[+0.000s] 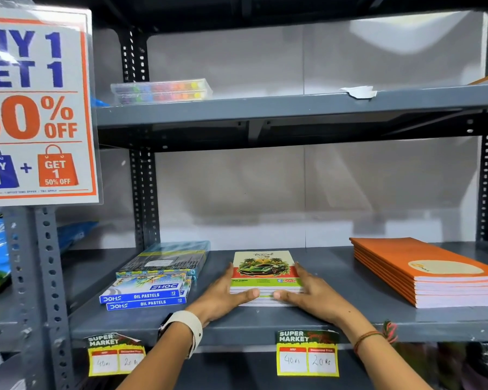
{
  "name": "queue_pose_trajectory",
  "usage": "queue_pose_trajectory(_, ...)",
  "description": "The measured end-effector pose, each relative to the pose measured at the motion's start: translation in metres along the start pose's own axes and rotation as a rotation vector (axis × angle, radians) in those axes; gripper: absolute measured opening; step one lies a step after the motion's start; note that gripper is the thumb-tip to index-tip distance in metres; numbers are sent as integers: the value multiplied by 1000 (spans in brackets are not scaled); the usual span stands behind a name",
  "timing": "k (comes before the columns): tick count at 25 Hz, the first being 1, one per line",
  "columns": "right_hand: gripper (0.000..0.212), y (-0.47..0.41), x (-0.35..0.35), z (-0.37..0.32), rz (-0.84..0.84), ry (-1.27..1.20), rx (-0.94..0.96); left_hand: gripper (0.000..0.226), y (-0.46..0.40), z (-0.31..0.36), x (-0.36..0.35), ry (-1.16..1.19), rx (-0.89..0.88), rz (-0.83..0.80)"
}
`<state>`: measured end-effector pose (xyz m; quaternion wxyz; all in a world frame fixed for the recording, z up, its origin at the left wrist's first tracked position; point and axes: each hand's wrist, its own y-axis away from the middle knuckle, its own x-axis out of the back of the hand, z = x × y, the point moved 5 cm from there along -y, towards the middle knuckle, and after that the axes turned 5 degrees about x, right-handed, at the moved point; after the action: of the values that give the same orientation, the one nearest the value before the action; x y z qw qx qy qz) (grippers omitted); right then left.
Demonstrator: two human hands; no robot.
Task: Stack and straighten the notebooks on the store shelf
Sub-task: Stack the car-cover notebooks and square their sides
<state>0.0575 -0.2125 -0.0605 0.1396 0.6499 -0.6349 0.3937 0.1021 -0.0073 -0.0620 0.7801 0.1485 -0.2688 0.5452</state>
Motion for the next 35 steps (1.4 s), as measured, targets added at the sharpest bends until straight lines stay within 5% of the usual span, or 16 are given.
queue_pose_trajectory(24,89,-6,-3,3,-79,-58,9,115,-6,-7,0,-7,-18,11)
queue_pose_trajectory(27,103,-7,3,14,-40,-214,-105,112,-7,-4,1,82,32,-29)
queue_pose_trajectory(31,102,-21,11,22,100,-725,-303,89,-19,3,8,369,181,-34)
queue_pose_trajectory(35,92,-40,2,17,41,-777,-337,98,-42,3,10,577,281,20)
